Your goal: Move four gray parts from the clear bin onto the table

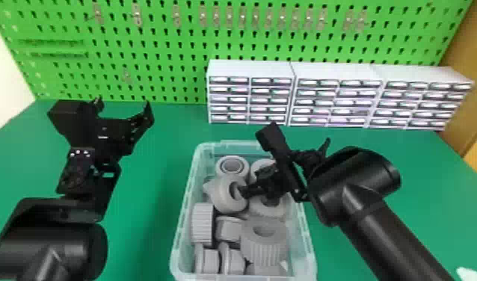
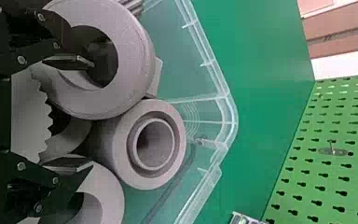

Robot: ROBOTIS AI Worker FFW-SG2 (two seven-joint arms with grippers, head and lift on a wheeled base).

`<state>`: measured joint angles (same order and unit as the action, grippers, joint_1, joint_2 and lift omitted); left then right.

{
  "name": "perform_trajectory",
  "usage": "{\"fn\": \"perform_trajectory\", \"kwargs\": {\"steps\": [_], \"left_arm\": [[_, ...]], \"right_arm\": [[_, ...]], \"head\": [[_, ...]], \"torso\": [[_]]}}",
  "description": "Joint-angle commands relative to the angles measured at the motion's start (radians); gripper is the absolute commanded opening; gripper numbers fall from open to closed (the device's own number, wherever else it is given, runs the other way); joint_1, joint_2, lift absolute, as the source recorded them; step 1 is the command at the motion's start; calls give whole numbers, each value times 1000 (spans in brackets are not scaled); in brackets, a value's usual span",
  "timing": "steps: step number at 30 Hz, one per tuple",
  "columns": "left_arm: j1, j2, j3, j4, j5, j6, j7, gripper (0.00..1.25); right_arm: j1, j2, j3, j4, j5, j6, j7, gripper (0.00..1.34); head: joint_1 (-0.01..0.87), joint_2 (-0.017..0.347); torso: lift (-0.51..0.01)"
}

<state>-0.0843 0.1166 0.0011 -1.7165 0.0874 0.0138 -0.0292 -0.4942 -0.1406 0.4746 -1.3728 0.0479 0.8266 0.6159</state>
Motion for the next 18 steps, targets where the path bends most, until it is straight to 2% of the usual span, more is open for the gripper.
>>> {"fn": "perform_trajectory", "kwargs": {"steps": [1,18], "left_arm": [[1,0,-1,0,0,0,0,1042],[3,0,-3,0,-2,2,-1,1042]], "right_arm": [[-9,1,9,37,3,-41,2,815],[-29,9,32,103,-8,-130,1,815]], "head": [[678,34],[678,34]], "torso": [[-50],[-50]]}}
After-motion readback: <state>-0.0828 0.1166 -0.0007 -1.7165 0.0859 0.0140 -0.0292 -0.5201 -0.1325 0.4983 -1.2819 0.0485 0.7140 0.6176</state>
